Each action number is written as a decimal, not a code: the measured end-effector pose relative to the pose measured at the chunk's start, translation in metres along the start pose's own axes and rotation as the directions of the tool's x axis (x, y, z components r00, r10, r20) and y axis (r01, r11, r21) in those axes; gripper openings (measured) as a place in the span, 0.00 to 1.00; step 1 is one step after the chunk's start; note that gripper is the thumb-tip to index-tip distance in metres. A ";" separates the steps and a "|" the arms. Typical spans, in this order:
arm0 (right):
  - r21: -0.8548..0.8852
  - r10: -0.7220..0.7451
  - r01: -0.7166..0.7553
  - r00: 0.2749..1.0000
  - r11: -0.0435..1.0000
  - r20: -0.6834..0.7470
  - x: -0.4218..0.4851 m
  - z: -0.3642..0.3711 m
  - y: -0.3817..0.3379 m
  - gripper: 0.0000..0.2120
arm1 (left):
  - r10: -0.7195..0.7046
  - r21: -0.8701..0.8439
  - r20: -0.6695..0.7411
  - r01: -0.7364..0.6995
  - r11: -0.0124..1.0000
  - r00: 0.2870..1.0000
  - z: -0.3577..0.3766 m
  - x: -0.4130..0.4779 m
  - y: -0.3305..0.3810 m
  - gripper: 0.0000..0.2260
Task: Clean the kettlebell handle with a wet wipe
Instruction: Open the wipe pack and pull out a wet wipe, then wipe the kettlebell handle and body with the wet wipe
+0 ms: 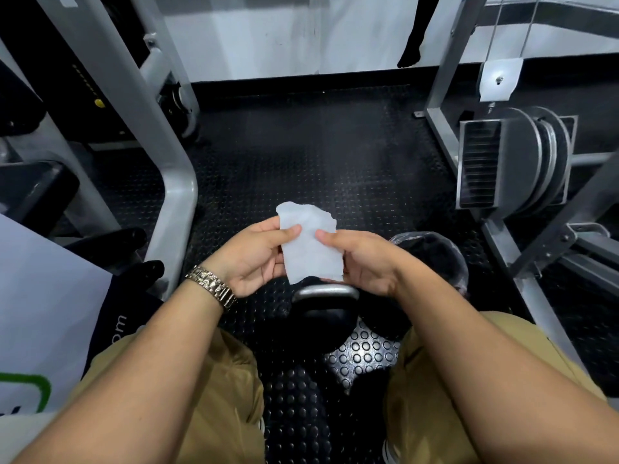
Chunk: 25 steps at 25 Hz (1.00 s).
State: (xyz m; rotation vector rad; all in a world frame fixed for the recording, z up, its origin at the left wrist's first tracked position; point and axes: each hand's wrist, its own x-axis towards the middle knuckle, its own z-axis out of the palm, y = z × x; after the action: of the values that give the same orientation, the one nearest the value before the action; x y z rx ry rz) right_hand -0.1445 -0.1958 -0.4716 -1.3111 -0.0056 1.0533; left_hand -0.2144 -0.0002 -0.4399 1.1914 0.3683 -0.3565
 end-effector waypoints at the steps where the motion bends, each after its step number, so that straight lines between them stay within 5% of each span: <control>1: 0.013 -0.023 0.024 1.000 1.000 -0.021 0.001 0.000 0.000 0.15 | -0.005 0.051 -0.017 0.005 0.999 1.000 -0.001 0.000 0.000 0.13; 4: 0.034 -0.137 0.140 0.987 0.989 -0.082 -0.001 0.001 -0.005 0.08 | 0.043 0.177 -0.064 -0.031 0.984 0.997 -0.005 -0.001 0.000 0.12; 7: 0.070 -0.266 0.272 0.960 0.960 -0.087 0.000 -0.001 -0.010 0.10 | 0.239 0.257 -0.055 -0.217 0.942 0.969 -0.007 -0.003 0.002 0.10; 12: 0.029 -0.301 0.310 0.938 0.950 -0.169 0.001 -0.004 -0.012 0.09 | 0.439 0.646 0.122 -0.407 0.646 0.890 -0.013 -0.003 -0.004 0.23; 15: 0.097 -0.260 0.276 0.954 0.956 -0.152 0.003 -0.007 -0.012 0.18 | 0.417 0.509 0.005 -0.361 0.781 0.909 -0.011 -0.004 0.001 0.18; 19: 0.074 -0.310 0.327 0.933 0.942 -0.182 0.014 -0.003 -0.006 0.16 | 0.168 0.121 -0.152 -0.151 0.981 0.974 -0.002 0.003 -0.003 0.13; 22: -0.057 -0.326 0.321 0.920 0.945 -0.220 0.035 -0.007 0.003 0.16 | -0.079 0.133 -0.210 0.109 0.985 0.974 -0.011 0.027 -0.029 0.12; 25: -0.272 -0.316 0.237 0.901 0.933 -0.298 0.066 -0.015 0.022 0.12 | -0.037 0.203 -0.340 0.112 0.973 0.940 -0.026 0.053 -0.046 0.11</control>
State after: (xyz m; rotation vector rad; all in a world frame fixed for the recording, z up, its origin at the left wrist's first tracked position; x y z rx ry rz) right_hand -0.1127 -0.1683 -0.5293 -1.6360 -0.0576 0.5849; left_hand -0.1906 0.0052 -0.5105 1.4629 0.6853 -0.2638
